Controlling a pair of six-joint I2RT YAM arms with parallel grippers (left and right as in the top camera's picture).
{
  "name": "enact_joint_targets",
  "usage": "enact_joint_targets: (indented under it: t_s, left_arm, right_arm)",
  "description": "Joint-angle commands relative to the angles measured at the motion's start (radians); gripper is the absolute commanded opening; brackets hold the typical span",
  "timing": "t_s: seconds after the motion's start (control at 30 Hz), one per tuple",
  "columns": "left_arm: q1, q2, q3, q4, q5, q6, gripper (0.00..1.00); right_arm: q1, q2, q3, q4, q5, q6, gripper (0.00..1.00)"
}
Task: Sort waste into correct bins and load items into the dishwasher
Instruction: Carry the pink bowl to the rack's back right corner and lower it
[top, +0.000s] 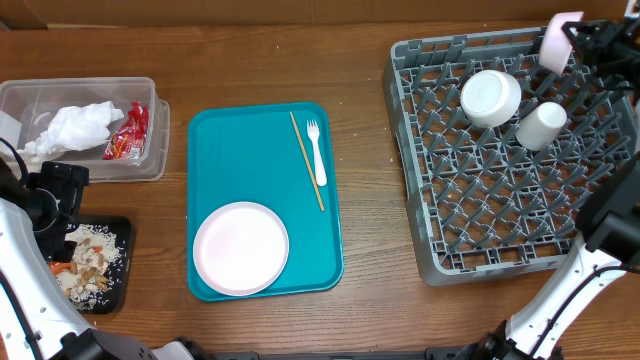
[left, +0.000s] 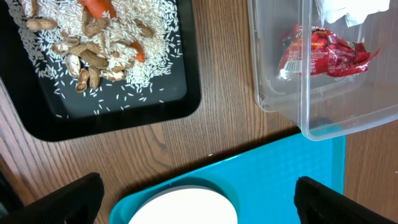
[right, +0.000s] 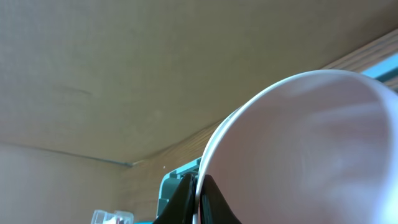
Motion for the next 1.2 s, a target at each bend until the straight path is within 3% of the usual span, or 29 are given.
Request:
enact_joint_targets:
  t_s: [0.0,0.23,0.4,0.8,1.03,1.17]
  left_arm:
    - [-0.002,0.004,0.008,0.001,-0.007,0.008,1.00]
    - [-0.002,0.004,0.008,0.002,-0.008,0.008,1.00]
    - [-0.002,0.004,0.008,0.002,-0.007,0.008,1.00]
    - [-0.002,0.004,0.008,0.001,-0.007,0.008,1.00]
    - [-0.002,0.004,0.008,0.001,-0.008,0.008,1.00]
    - [-0.002,0.004,0.008,0.001,-0.008,0.008,1.00]
  right_arm:
    - [-0.026,0.005,0.005,0.000,0.003,0.002,0.05]
    - [-0.042,0.005,0.005,-0.049,0.058,-0.006,0.08]
    - [-0.039,0.005,0.005,-0.040,0.057,-0.005,0.04]
    - [0.007,0.017,0.004,-0.018,0.018,0.005,0.04]
    - [0.004,0.023,0.004,-0.054,0.100,0.006,0.04]
    - [-0.023,0.023,0.004,-0.104,0.143,0.001,0.11]
